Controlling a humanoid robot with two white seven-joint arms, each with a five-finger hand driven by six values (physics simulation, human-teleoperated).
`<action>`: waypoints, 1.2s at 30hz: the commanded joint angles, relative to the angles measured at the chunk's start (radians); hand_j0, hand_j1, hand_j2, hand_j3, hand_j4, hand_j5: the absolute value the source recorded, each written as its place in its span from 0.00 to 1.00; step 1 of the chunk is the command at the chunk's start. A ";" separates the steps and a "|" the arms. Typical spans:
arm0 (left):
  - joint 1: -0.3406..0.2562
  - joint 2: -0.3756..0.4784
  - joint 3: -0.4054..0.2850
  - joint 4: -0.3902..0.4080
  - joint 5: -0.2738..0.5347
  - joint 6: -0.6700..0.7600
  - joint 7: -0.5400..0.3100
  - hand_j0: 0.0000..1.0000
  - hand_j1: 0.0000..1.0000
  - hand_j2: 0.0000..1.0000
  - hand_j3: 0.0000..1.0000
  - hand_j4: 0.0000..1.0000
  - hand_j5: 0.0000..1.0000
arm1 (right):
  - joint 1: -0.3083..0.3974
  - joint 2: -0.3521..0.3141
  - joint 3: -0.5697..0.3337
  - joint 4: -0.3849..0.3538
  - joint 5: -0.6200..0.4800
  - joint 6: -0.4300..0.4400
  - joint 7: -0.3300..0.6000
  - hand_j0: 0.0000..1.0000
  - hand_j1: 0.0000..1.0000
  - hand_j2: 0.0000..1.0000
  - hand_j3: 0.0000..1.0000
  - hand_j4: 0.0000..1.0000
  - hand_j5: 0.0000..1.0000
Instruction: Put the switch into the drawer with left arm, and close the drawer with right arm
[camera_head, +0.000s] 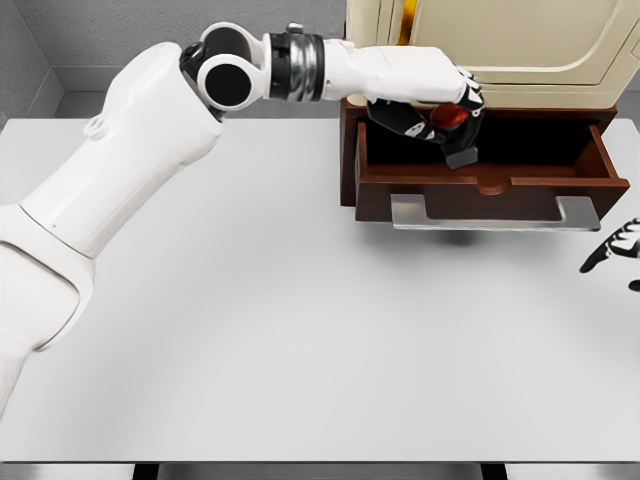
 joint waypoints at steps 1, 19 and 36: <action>0.000 0.001 0.005 0.034 0.005 0.003 0.001 0.70 0.70 0.70 0.70 0.70 0.70 | 0.000 -0.002 0.011 0.000 -0.005 0.003 0.000 0.67 0.67 0.67 0.67 0.67 0.67; -0.009 0.077 -0.002 -0.311 0.051 0.003 0.001 0.85 0.85 0.85 0.85 0.85 0.85 | -0.006 -0.002 0.031 0.000 -0.005 0.003 0.000 0.67 0.67 0.67 0.67 0.67 0.67; -0.267 0.627 -0.555 -0.746 1.218 0.758 0.032 1.00 1.00 1.00 1.00 1.00 1.00 | -0.006 -0.002 0.031 0.000 -0.005 0.003 0.000 0.68 0.68 0.68 0.68 0.68 0.68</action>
